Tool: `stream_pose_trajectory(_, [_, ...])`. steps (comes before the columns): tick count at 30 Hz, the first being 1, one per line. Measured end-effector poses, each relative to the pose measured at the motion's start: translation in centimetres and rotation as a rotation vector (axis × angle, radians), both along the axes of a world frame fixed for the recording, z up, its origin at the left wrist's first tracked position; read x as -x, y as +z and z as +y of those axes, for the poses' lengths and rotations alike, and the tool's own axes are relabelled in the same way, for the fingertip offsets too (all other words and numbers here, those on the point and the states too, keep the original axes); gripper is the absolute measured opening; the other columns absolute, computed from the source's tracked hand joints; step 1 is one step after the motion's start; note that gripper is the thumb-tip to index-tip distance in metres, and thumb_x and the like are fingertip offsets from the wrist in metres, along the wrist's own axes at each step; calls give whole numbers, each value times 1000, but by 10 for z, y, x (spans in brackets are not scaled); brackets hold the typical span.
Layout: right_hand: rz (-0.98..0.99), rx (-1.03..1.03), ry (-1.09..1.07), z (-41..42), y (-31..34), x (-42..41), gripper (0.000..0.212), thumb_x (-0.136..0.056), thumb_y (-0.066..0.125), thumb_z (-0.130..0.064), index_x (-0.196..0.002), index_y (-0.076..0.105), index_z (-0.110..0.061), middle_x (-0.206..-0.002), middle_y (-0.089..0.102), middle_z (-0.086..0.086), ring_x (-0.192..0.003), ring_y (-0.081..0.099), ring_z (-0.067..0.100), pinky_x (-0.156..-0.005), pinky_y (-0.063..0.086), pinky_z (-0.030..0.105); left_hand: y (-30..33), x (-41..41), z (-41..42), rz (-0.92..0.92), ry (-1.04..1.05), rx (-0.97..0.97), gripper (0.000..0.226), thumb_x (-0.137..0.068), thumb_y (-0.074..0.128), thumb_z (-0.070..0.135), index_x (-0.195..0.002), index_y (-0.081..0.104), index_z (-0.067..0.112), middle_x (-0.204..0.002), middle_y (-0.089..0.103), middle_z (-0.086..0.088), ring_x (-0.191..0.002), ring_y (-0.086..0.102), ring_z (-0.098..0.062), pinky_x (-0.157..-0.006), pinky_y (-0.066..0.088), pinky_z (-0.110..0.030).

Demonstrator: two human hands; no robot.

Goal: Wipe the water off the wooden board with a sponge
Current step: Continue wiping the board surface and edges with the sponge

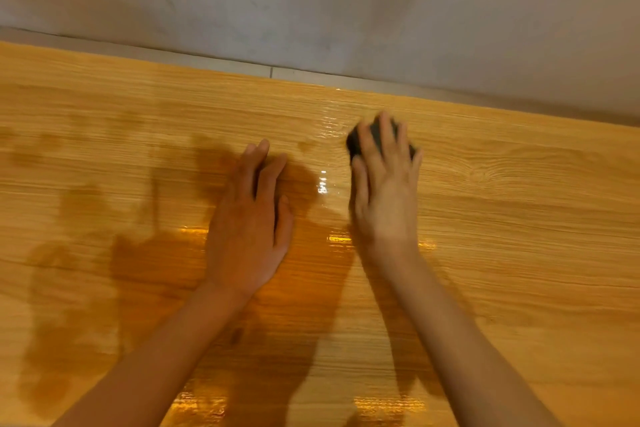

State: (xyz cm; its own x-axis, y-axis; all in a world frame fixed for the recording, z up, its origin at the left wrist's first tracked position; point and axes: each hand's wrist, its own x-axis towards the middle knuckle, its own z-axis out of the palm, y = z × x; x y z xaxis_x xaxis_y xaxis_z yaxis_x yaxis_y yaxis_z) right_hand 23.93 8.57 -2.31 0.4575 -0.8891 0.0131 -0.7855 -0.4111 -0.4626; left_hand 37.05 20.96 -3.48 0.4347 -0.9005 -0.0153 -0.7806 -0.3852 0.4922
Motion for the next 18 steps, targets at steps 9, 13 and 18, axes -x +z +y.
stream_pose_trajectory(9, [41, 30, 27, -54, -3, -50, 43, -105, 33, -24, -146, 41, -18, -158, 29, 6, -149, 16, 27, -120, 8, 50, -1, 0, -3, -31, -14, -11, 47, -102, 39, 27, -146, 43, 10, -161, 31, -14, -151, 26, -31, -109, 46, -56])
stream_pose_trajectory(13, [-9, 21, -18, -26, -3, -45, 44, -105, 32, -23, -149, 37, -18, -159, 25, 6, -150, 11, 26, -121, 5, 48, -1, 2, -1, -49, -11, -3, 48, -102, 40, 26, -147, 42, 9, -160, 32, -16, -150, 25, -31, -112, 44, -55])
stream_pose_trajectory(18, [94, 38, 65, 19, -3, -25, 47, -104, 29, -28, -151, 32, -21, -161, 22, 3, -150, 6, 20, -122, 3, 43, 1, 1, -3, -38, -6, 9, 47, -101, 41, 25, -146, 44, 9, -160, 33, -15, -150, 27, -30, -114, 42, -53])
